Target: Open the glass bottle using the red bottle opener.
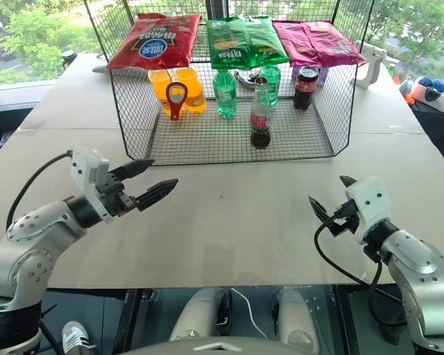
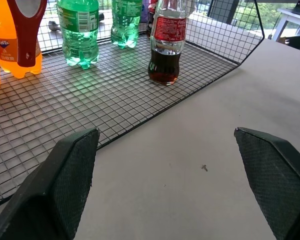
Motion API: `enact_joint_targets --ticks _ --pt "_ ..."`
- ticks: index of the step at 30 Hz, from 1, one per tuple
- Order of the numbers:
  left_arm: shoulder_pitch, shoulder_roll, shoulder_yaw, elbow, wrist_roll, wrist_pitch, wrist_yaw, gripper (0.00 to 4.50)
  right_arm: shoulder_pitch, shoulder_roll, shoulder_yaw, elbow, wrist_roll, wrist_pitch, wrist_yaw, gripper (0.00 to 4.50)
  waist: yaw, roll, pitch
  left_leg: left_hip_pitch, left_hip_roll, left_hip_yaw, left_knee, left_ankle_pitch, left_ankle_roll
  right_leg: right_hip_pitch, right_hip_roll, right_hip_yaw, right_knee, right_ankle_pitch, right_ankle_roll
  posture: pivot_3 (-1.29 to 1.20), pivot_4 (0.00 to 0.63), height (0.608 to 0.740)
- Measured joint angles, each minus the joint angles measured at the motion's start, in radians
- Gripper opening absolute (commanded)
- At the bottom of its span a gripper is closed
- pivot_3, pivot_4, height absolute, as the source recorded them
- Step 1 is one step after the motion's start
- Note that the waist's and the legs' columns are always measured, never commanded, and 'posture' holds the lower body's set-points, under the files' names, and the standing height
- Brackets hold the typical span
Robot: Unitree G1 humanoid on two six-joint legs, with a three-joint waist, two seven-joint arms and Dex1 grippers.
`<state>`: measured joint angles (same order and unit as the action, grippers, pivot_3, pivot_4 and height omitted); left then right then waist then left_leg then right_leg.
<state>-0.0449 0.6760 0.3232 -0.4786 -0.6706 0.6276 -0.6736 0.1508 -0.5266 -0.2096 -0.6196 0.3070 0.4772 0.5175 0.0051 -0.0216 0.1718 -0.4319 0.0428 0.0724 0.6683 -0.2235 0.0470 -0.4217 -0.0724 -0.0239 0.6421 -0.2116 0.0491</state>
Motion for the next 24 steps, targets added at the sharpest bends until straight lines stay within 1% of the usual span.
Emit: enact_joint_targets --ticks 3,8,12,14,16,19,21,24 --pt "-0.001 0.000 -0.001 0.000 0.000 0.000 0.001 4.47 0.000 0.006 0.000 0.000 0.000 -0.010 -0.004 4.45 0.001 0.000 0.000 0.000 0.000 0.000 0.000 0.000 0.000 0.000 0.000 0.000 0.000 0.000 0.000 0.00 0.150 0.740" --pt "-0.038 -0.016 -0.011 0.000 -0.002 0.002 0.025 4.47 -0.018 0.055 0.018 0.000 -0.008 -0.064 -0.027 4.45 0.004 0.000 0.000 0.000 0.000 0.000 0.000 0.000 0.000 0.000 0.000 0.000 0.000 0.000 0.000 0.00 0.150 0.740" --pt "-0.090 -0.040 -0.016 0.032 -0.001 0.002 0.054 4.47 -0.119 0.107 0.041 -0.021 0.081 -0.098 0.003 4.45 0.003 0.000 0.000 0.000 0.000 0.000 0.000 0.002 0.004 0.000 0.001 0.000 0.000 0.000 0.000 0.00 0.150 0.740" --pt "-0.132 -0.049 -0.019 0.062 0.004 -0.006 0.067 4.47 -0.200 0.122 0.061 -0.065 0.134 -0.111 0.010 4.45 0.005 0.000 0.000 0.000 0.000 0.000 0.000 0.002 0.004 0.000 0.001 -0.001 0.000 0.000 0.000 0.00 0.150 0.740" --pt "-0.165 -0.050 -0.019 0.092 0.005 -0.016 0.069 4.47 -0.249 0.130 0.073 -0.100 0.154 -0.118 0.002 4.45 0.008 0.000 0.000 0.000 0.000 0.000 0.000 0.002 0.004 0.000 0.001 -0.001 0.000 0.000 0.000 0.00 0.150 0.740" --pt "-0.194 -0.050 -0.018 0.128 0.012 -0.023 0.070 4.47 -0.284 0.161 0.076 -0.099 0.190 -0.126 -0.010 4.45 0.009 0.000 0.000 -0.001 -0.002 0.000 0.000 0.002 0.004 0.000 0.000 0.000 -0.001 0.000 0.000 0.00 0.150 0.740" --pt "-0.237 -0.047 -0.020 0.155 0.023 -0.027 0.069 4.47 -0.344 0.164 0.082 -0.099 0.230 -0.132 -0.001 4.45 0.008 0.000 0.000 -0.001 -0.002 0.000 0.000 0.002 0.004 0.000 0.000 0.000 -0.001 0.000 0.000 0.00 0.150 0.740" --pt "-0.270 -0.042 -0.021 0.167 0.029 -0.028 0.068 4.47 -0.360 0.163 0.094 -0.099 0.242 -0.133 0.001 4.45 0.009 0.000 0.000 -0.001 -0.002 -0.001 -0.001 0.002 0.004 0.001 0.001 -0.001 -0.001 0.000 0.000 0.00 0.150 0.740"
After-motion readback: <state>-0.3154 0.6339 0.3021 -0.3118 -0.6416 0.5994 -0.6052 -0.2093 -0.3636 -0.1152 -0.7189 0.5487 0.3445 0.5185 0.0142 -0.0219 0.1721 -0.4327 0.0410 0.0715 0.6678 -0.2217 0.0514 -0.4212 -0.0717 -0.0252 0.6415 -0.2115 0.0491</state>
